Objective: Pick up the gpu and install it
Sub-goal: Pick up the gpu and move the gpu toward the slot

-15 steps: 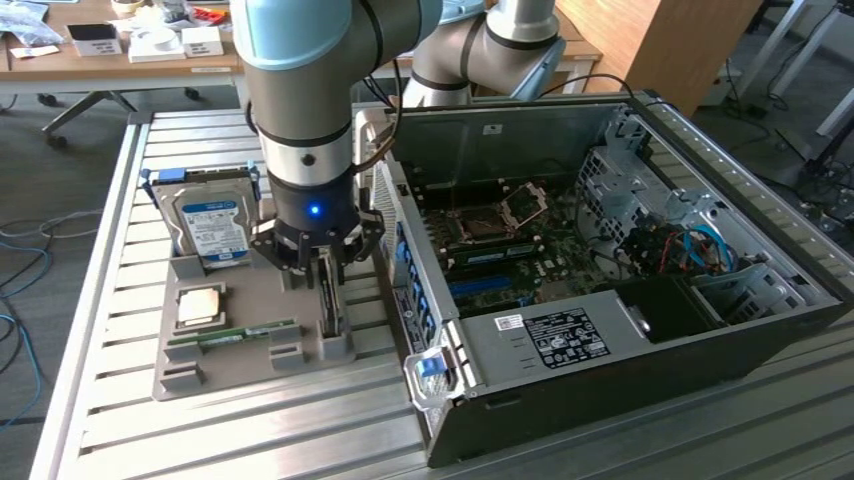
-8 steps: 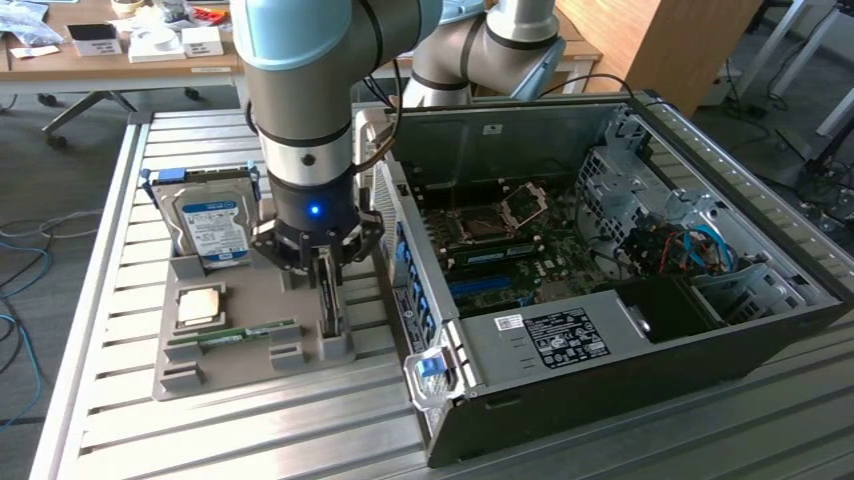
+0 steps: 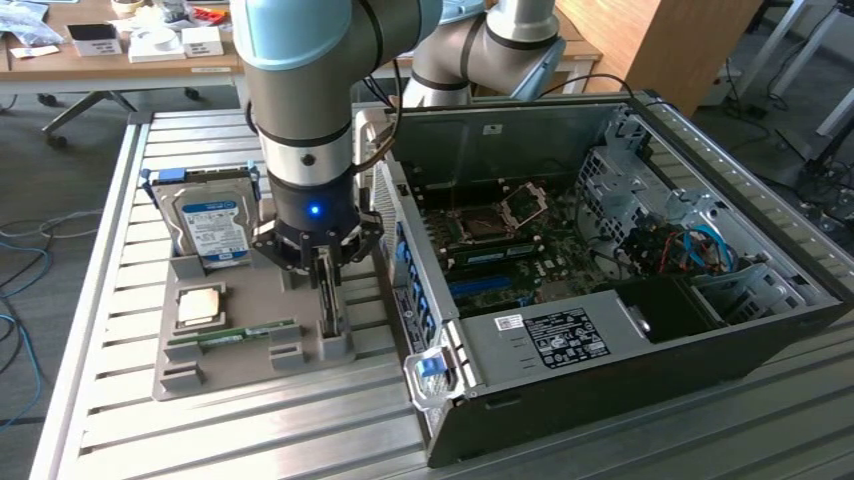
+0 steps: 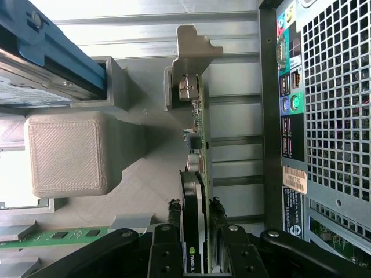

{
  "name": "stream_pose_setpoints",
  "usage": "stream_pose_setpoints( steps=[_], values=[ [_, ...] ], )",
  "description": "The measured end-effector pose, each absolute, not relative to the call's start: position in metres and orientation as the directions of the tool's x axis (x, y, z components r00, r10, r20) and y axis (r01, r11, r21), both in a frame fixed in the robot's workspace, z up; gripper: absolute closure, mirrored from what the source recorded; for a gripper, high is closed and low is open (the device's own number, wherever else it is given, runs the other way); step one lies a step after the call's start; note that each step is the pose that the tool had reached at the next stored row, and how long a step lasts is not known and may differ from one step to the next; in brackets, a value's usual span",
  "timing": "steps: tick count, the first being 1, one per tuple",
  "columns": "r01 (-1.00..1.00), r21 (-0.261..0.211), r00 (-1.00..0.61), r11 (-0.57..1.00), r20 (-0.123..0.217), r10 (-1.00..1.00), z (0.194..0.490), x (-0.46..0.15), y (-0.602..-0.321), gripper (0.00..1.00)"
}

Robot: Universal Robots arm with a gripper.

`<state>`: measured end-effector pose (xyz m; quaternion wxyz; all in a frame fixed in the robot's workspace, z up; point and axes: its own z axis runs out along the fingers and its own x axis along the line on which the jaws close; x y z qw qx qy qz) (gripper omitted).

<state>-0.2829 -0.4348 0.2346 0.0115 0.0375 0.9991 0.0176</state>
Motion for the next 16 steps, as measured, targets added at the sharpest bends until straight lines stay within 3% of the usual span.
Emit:
stream_pose_setpoints(
  steps=[8, 10, 16],
  values=[
    [0.075, 0.036, -0.997, 0.997, -0.021, 0.075, 0.2346, -0.2829, -0.4348, 0.67],
    [0.074, 0.036, -0.997, 0.997, -0.021, 0.075, 0.2346, -0.2829, -0.4348, 0.73],
    [0.075, 0.036, -0.997, 0.997, -0.022, 0.075, 0.2346, -0.2829, -0.4348, 0.73]
  ],
)
